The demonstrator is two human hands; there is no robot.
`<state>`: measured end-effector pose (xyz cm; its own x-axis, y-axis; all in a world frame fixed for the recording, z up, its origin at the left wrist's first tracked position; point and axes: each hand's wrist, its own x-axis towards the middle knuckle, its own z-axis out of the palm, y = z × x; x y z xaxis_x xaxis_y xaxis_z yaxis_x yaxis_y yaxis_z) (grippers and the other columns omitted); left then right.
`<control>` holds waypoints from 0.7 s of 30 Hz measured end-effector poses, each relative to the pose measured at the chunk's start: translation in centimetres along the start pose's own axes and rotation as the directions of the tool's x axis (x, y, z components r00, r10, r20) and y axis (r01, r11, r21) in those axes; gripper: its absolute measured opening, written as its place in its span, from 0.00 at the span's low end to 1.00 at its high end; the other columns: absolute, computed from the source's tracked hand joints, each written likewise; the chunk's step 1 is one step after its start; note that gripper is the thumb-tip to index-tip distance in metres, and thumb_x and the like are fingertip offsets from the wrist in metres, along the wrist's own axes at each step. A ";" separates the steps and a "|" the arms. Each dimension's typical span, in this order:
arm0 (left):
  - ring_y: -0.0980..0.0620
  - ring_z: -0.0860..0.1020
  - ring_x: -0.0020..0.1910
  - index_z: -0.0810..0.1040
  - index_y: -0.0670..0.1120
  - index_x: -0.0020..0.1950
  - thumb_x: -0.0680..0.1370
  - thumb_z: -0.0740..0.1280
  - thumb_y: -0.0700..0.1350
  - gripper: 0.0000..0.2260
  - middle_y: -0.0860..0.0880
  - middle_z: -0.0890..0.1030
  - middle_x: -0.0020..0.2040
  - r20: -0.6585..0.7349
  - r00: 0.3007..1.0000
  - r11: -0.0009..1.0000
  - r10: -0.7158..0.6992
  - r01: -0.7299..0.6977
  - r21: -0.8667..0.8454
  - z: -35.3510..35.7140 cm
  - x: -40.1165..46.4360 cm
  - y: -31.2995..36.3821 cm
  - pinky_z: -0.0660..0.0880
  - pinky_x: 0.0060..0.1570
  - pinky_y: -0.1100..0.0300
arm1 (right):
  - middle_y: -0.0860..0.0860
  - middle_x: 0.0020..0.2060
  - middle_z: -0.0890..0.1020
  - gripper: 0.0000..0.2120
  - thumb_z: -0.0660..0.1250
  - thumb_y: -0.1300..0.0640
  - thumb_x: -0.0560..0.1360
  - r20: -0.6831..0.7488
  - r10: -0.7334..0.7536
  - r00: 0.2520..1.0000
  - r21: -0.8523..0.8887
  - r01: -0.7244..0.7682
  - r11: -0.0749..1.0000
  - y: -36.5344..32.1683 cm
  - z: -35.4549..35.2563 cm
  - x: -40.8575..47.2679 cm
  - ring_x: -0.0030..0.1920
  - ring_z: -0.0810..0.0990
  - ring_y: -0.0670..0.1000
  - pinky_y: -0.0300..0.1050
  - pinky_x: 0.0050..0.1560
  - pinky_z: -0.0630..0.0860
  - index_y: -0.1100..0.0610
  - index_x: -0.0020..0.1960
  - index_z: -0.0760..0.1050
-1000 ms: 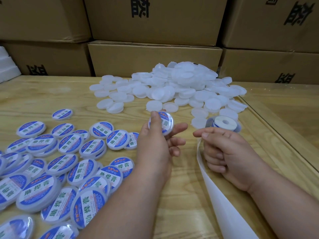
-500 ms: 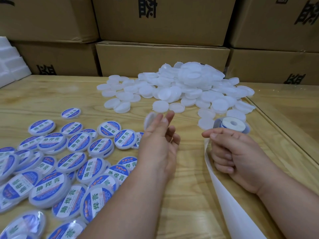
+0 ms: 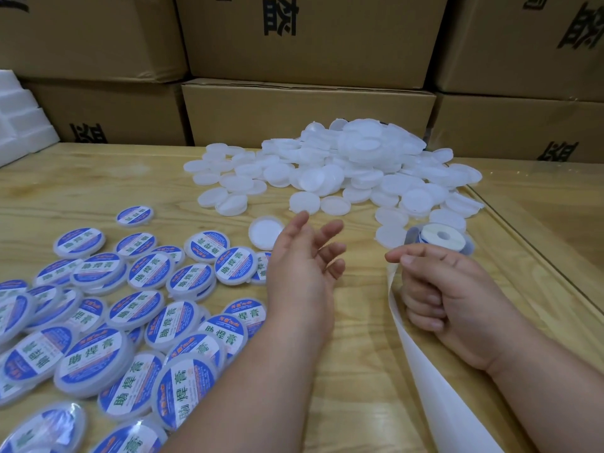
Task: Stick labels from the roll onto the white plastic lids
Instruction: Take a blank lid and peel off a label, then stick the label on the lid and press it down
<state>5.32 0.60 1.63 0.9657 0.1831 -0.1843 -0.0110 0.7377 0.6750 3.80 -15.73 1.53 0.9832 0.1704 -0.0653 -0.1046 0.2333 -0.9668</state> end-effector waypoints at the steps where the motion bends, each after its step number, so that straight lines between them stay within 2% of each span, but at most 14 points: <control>1: 0.55 0.79 0.35 0.76 0.53 0.61 0.83 0.63 0.42 0.10 0.50 0.87 0.45 0.050 0.998 0.986 0.038 -0.045 0.162 0.2 -0.3 -0.4 0.74 0.34 0.62 | 0.49 0.22 0.61 0.06 0.67 0.59 0.73 -0.016 -0.024 1.000 0.008 0.024 1.000 0.2 0.0 0.0 0.21 0.58 0.44 0.34 0.20 0.57 0.56 0.42 0.84; 3: 0.59 0.78 0.37 0.77 0.58 0.58 0.77 0.68 0.47 0.10 0.54 0.86 0.46 0.213 0.974 0.842 0.079 -0.180 0.509 0.3 -1.2 -1.4 0.74 0.37 0.65 | 0.49 0.22 0.62 0.10 0.65 0.62 0.77 -0.119 -0.118 0.986 -0.009 0.118 0.993 0.5 -0.2 0.0 0.21 0.58 0.45 0.34 0.21 0.57 0.56 0.40 0.82; 5: 0.63 0.76 0.38 0.76 0.62 0.59 0.70 0.71 0.57 0.18 0.57 0.81 0.47 0.397 0.917 0.612 0.033 -0.332 0.717 0.1 -1.9 -2.4 0.73 0.41 0.68 | 0.49 0.22 0.64 0.09 0.65 0.60 0.74 -0.288 -0.274 0.918 -0.157 0.237 0.959 0.8 -0.5 -0.1 0.22 0.60 0.47 0.37 0.23 0.59 0.55 0.35 0.80; 7: 0.61 0.75 0.38 0.71 0.66 0.62 0.68 0.71 0.60 0.23 0.58 0.77 0.44 0.520 0.854 0.369 -0.029 -0.475 0.799 -0.2 -2.4 -2.8 0.74 0.41 0.66 | 0.47 0.23 0.70 0.08 0.65 0.55 0.71 -0.407 -0.454 0.792 -0.386 0.301 0.872 0.7 -0.8 -0.1 0.25 0.66 0.48 0.40 0.28 0.66 0.55 0.34 0.77; 8: 0.60 0.76 0.38 0.69 0.67 0.62 0.69 0.70 0.59 0.23 0.57 0.77 0.42 0.561 0.826 0.281 -0.049 -0.528 0.802 -0.3 -2.5 -2.8 0.74 0.40 0.63 | 0.45 0.25 0.74 0.08 0.65 0.54 0.71 -0.441 -0.539 0.718 -0.484 0.316 0.816 0.6 -1.1 -0.1 0.27 0.70 0.46 0.39 0.31 0.69 0.55 0.35 0.77; 10: 0.59 0.77 0.36 0.66 0.68 0.64 0.71 0.67 0.56 0.23 0.57 0.78 0.37 0.601 0.795 0.179 -0.084 -0.581 0.794 -0.3 -2.7 -2.7 0.75 0.38 0.59 | 0.43 0.34 0.79 0.05 0.65 0.52 0.72 -0.453 -0.673 0.584 -0.644 0.308 0.700 0.3 -1.4 0.1 0.34 0.75 0.43 0.35 0.38 0.72 0.51 0.38 0.76; 11: 0.58 0.77 0.35 0.65 0.69 0.64 0.70 0.65 0.54 0.24 0.57 0.78 0.34 0.606 0.788 0.151 -0.102 -0.590 0.793 -0.3 -2.9 -2.7 0.74 0.37 0.57 | 0.45 0.40 0.79 0.03 0.65 0.51 0.71 -0.433 -0.713 0.551 -0.716 0.269 0.644 0.2 -1.5 0.1 0.41 0.77 0.45 0.37 0.45 0.73 0.48 0.41 0.76; 12: 0.57 0.76 0.34 0.65 0.69 0.64 0.69 0.63 0.53 0.25 0.56 0.78 0.33 0.610 0.783 0.137 -0.121 -0.595 0.792 -0.3 -3.0 -2.6 0.74 0.36 0.56 | 0.46 0.47 0.76 0.03 0.66 0.50 0.71 -0.411 -0.720 0.558 -0.774 0.203 0.599 0.3 -1.6 0.2 0.49 0.76 0.48 0.40 0.52 0.72 0.46 0.44 0.76; 14: 0.56 0.75 0.32 0.70 0.66 0.60 0.67 0.60 0.51 0.22 0.55 0.77 0.30 0.626 0.761 0.147 -0.171 -0.609 0.780 -0.3 -3.3 -2.4 0.74 0.35 0.54 | 0.45 0.56 0.68 0.11 0.69 0.45 0.71 -0.411 -0.633 0.656 -0.821 0.036 0.570 0.7 -2.0 0.6 0.63 0.68 0.51 0.42 0.63 0.65 0.44 0.52 0.76; 15: 0.56 0.74 0.30 0.74 0.63 0.57 0.66 0.60 0.50 0.20 0.56 0.75 0.28 0.633 0.748 0.165 -0.199 -0.611 0.774 -0.3 -3.5 -2.2 0.73 0.34 0.55 | 0.45 0.57 0.65 0.14 0.71 0.43 0.70 -0.435 -0.566 0.700 -0.813 -0.036 0.580 0.9 -2.2 0.7 0.66 0.65 0.52 0.42 0.64 0.62 0.42 0.54 0.75; 17: 0.56 0.71 0.28 0.79 0.57 0.49 0.66 0.60 0.49 0.15 0.57 0.72 0.25 0.643 0.724 0.196 -0.250 -0.612 0.766 -0.2 -3.7 -1.8 0.70 0.32 0.58 | 0.44 0.55 0.65 0.16 0.73 0.44 0.69 -0.463 -0.479 0.746 -0.784 -0.093 0.614 1.0 -2.4 0.8 0.65 0.67 0.50 0.42 0.62 0.64 0.39 0.54 0.72; 19: 0.58 0.70 0.27 0.81 0.53 0.43 0.66 0.60 0.48 0.12 0.58 0.72 0.25 0.654 0.690 0.222 -0.311 -0.616 0.756 0.1 -4.1 -1.5 0.68 0.31 0.61 | 0.43 0.52 0.67 0.15 0.72 0.46 0.70 -0.472 -0.457 0.754 -0.761 -0.087 0.642 0.9 -2.8 0.9 0.53 0.74 0.38 0.38 0.50 0.69 0.40 0.54 0.71; 21: 0.59 0.71 0.27 0.82 0.51 0.40 0.66 0.61 0.48 0.11 0.58 0.73 0.26 0.665 0.651 0.246 -0.365 -0.622 0.743 0.5 -4.7 -1.5 0.65 0.30 0.67 | 0.45 0.54 0.70 0.15 0.71 0.49 0.71 -0.470 -0.425 0.774 -0.756 -0.105 0.646 0.4 -3.2 1.2 0.42 0.76 0.33 0.36 0.39 0.68 0.40 0.53 0.70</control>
<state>0.96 -1.73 1.86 0.8057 -0.5822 0.1091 -0.4104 -0.4159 0.8115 5.41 -18.53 0.32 0.8754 -0.4171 0.2444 -0.0572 -0.5914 -0.8044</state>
